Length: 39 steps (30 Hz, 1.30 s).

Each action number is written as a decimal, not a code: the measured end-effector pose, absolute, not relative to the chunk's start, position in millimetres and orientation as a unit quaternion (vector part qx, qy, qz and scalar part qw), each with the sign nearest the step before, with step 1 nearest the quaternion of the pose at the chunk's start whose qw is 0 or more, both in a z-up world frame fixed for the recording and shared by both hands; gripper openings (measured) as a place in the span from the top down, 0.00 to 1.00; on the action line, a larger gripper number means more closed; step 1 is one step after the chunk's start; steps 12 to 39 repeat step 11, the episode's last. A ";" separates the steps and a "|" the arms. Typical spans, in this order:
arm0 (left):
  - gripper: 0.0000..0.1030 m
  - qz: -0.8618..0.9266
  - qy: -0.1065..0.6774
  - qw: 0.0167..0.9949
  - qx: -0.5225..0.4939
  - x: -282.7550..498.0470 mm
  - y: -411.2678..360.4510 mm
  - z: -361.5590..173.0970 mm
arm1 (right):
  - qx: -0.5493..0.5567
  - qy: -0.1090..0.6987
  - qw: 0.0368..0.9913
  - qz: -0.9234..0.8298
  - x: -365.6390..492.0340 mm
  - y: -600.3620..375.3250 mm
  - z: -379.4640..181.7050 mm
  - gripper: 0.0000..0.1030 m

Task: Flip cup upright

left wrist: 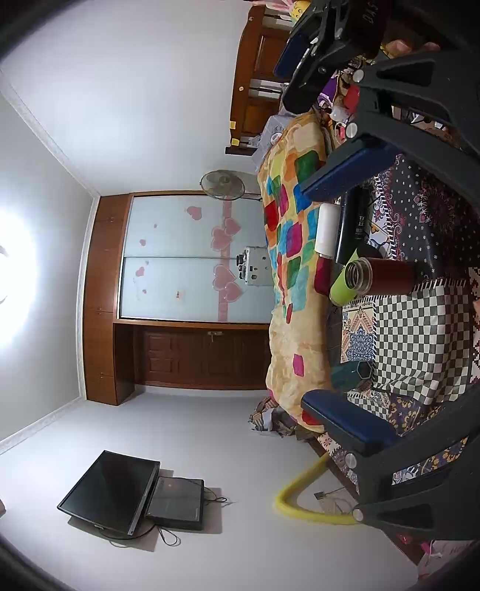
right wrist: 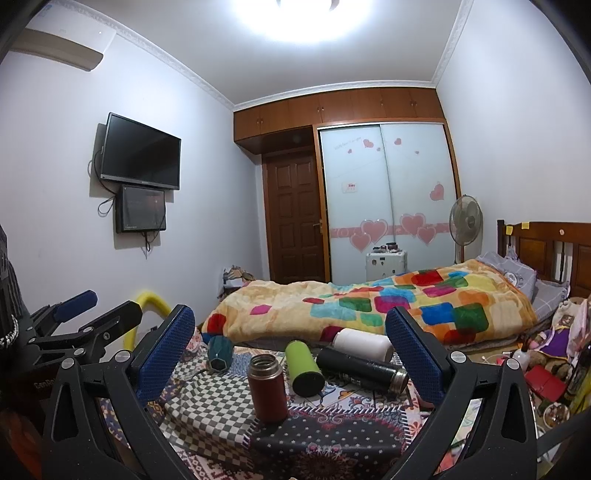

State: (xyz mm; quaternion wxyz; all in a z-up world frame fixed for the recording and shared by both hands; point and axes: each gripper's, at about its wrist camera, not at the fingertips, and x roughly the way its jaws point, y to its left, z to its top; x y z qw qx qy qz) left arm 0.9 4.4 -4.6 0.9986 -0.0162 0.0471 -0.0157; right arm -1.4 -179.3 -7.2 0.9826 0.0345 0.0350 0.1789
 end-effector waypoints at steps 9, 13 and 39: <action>0.00 -0.017 0.047 0.999 -0.012 0.9 1.3 -5.4 | 0.034 0.040 0.982 0.181 1.1 -176.3 -9.3 0.00; 0.00 -0.018 0.047 0.999 -0.013 1.5 1.6 -5.5 | 0.033 0.041 0.982 0.181 1.4 -175.6 -11.1 0.00; 0.00 -0.018 0.047 0.999 -0.013 1.5 1.6 -5.5 | 0.033 0.041 0.982 0.181 1.4 -175.6 -11.1 0.00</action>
